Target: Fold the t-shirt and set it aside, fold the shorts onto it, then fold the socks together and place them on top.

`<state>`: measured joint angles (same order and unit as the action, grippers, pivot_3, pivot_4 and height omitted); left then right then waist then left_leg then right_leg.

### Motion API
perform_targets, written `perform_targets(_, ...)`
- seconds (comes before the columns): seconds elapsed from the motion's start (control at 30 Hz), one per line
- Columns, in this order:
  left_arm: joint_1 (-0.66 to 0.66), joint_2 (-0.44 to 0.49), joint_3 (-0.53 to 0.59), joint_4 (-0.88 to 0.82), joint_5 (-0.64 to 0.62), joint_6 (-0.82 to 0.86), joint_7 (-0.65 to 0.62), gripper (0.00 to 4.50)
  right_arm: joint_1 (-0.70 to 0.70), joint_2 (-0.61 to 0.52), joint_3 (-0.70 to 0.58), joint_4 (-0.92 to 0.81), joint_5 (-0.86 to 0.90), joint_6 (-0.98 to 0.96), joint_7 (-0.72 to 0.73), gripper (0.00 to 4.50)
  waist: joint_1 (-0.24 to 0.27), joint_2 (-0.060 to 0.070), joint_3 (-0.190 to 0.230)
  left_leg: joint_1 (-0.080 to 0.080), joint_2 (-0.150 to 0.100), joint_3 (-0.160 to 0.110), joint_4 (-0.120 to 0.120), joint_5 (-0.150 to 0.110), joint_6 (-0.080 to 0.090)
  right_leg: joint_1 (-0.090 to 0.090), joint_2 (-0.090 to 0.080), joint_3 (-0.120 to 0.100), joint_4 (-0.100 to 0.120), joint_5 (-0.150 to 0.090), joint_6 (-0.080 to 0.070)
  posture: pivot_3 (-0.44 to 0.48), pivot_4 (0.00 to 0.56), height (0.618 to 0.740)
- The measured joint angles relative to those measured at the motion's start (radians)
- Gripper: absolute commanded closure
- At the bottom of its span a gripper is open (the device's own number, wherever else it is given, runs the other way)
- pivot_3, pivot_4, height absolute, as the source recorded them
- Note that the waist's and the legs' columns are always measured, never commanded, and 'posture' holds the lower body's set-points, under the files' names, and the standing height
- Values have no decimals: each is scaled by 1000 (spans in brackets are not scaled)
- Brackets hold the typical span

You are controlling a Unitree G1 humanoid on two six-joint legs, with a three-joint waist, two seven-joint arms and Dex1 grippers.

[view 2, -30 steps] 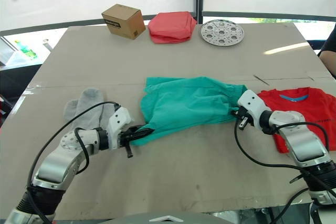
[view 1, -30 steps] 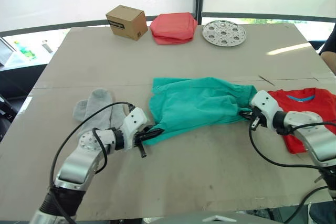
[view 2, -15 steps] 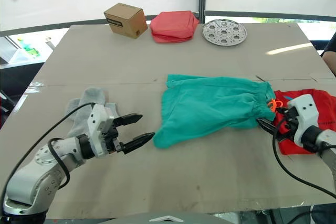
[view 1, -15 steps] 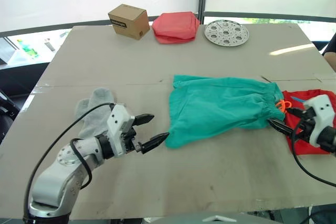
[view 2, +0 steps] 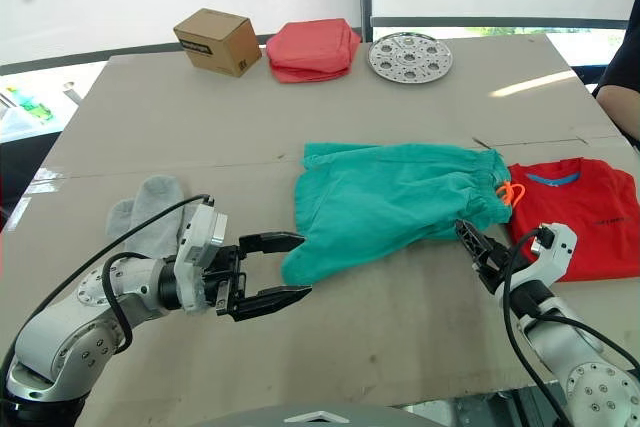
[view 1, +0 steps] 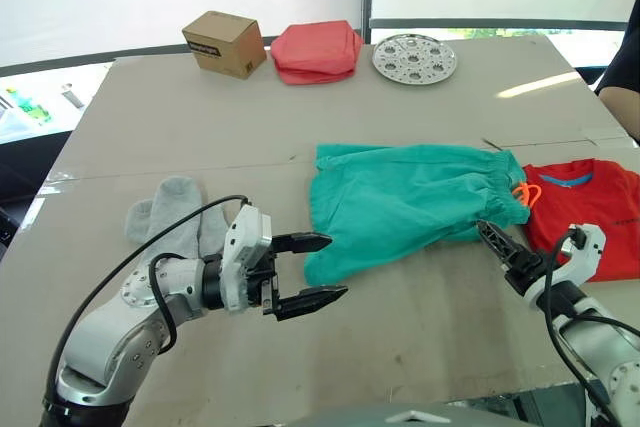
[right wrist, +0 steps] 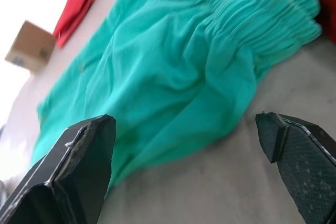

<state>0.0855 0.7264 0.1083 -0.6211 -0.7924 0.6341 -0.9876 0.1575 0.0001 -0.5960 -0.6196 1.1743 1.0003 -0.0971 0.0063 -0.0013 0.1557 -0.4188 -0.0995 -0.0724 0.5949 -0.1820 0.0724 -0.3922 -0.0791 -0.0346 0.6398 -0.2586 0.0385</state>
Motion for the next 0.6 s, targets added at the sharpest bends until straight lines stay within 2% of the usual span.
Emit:
perform_targets(0.03, 9, 15, 0, -8, -15, 10, -1, 44, 3, 43, 1, 18, 40, -45, -50, 0, 0, -1, 0, 0, 1, 0, 0, 0, 0, 0, 1, 0, 0, 0, 0, 0, 150, 740)
perform_targets(0.13, 12, 18, 0, -19, -23, 14, 0, 44, -8, 57, 4, 48, 72, -82, -83, 0, -1, 0, 0, 0, 0, 0, 0, 0, 0, 0, 1, 1, 0, 0, 0, 0, 150, 740)
perform_targets(0.2, 14, 20, 0, -25, -29, 15, 6, 44, -63, 66, 17, 122, 103, -133, -108, 0, -11, -1, 0, 1, 0, 0, 2, 0, 0, 1, 1, 1, 0, -1, 3, 0, 150, 740)
perform_targets(0.43, 33, 35, 0, -34, -33, 12, 9, 44, -239, -5, 78, 376, 88, -206, -35, 0, -28, -3, -2, 5, 1, 0, 3, 0, 0, 0, 1, 2, 0, 1, 0, 0, 150, 740)
perform_targets(0.6, 33, 54, 2, -37, -32, -4, 8, 44, -371, -48, 156, 533, -24, -260, 27, 0, -39, -9, -5, 7, 1, 0, 3, 0, 0, -2, 1, 2, 1, 3, -4, 0, 150, 740)
